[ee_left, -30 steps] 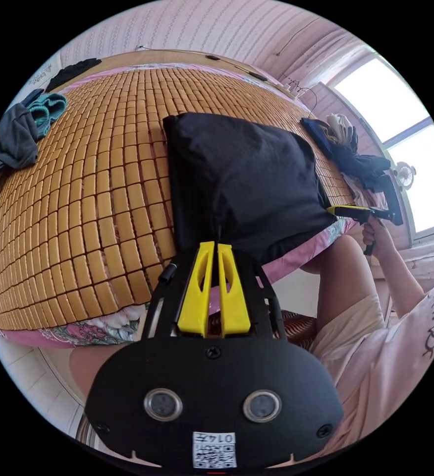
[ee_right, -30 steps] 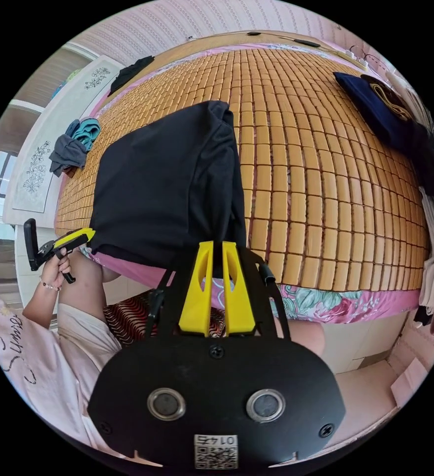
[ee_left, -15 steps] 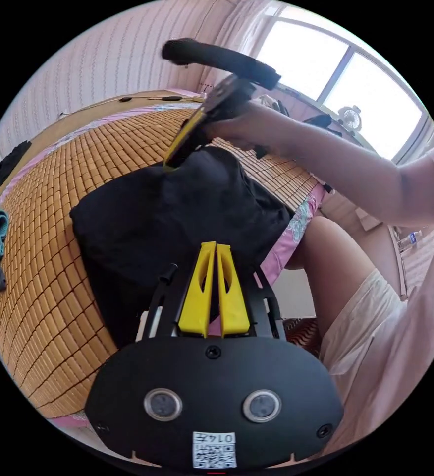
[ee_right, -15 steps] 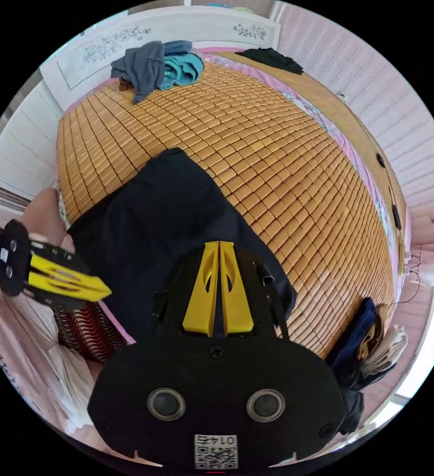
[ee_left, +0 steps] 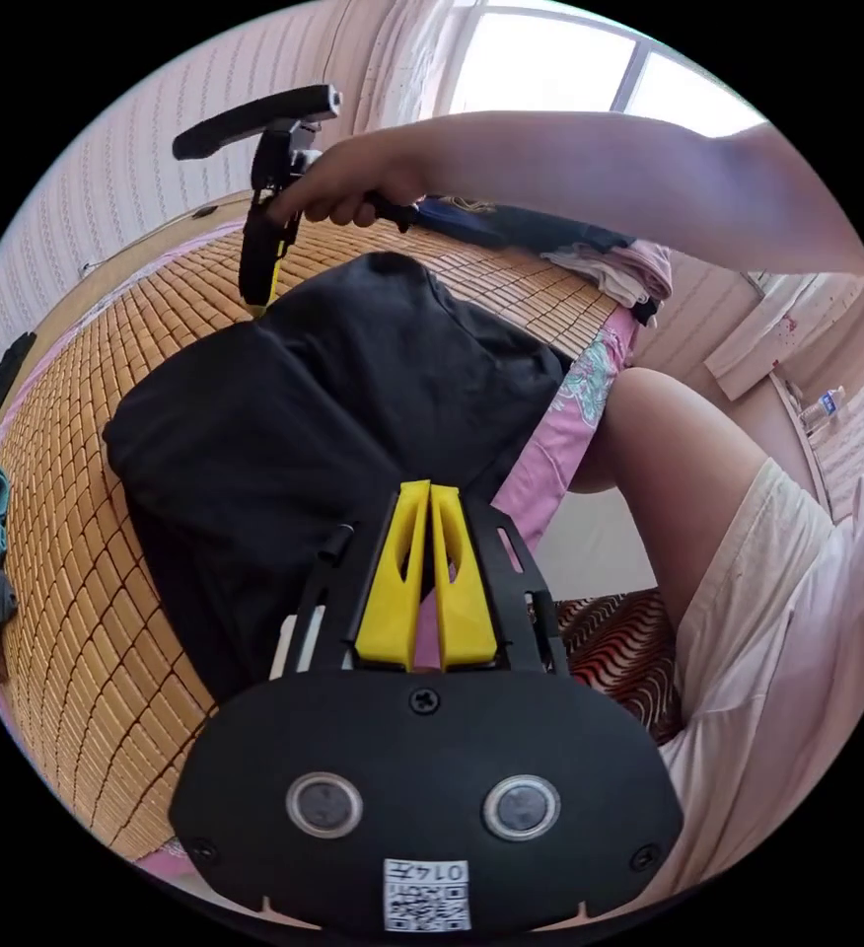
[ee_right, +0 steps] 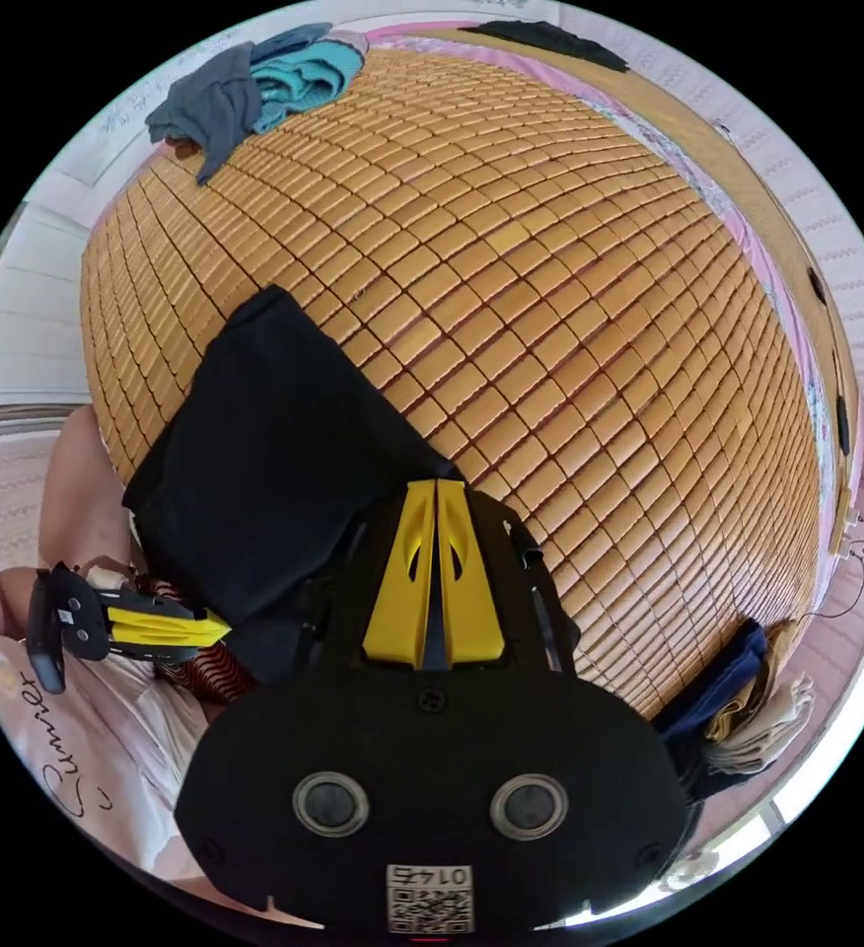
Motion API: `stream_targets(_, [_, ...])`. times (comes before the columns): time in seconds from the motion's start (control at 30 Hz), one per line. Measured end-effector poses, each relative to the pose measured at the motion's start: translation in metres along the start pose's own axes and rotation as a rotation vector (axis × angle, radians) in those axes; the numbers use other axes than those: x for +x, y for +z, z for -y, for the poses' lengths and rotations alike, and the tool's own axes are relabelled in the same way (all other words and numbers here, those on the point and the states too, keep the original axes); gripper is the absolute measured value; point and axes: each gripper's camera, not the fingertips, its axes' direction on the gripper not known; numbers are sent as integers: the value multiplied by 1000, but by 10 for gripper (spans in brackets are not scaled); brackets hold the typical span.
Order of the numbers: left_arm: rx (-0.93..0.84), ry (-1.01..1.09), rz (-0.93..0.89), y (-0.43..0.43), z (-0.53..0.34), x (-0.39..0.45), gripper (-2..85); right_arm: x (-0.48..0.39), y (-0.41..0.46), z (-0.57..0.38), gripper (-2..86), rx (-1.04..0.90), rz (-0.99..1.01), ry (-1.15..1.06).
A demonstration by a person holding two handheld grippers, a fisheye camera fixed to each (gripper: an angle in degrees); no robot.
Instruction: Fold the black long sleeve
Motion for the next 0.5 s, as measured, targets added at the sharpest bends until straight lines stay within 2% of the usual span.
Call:
stream_targets(0.13, [117,21,-59,-7,-4,18,47,20,-20,-96,3,182,50,200])
stream_targets(0.23, [118,16,-102,4,4,29,118,30,-8,-185,20,136,-8,429])
stream_targets(0.3, [104,58,-105,12,10,41,130,32,8,-243,54,80,69,546])
stream_targets(0.4, [100,136,-86,27,22,62,134,32,31,-289,61,72,221,610])
stream_targets(0.5, [87,231,-70,46,38,87,149,31,42,-310,19,95,264,611])
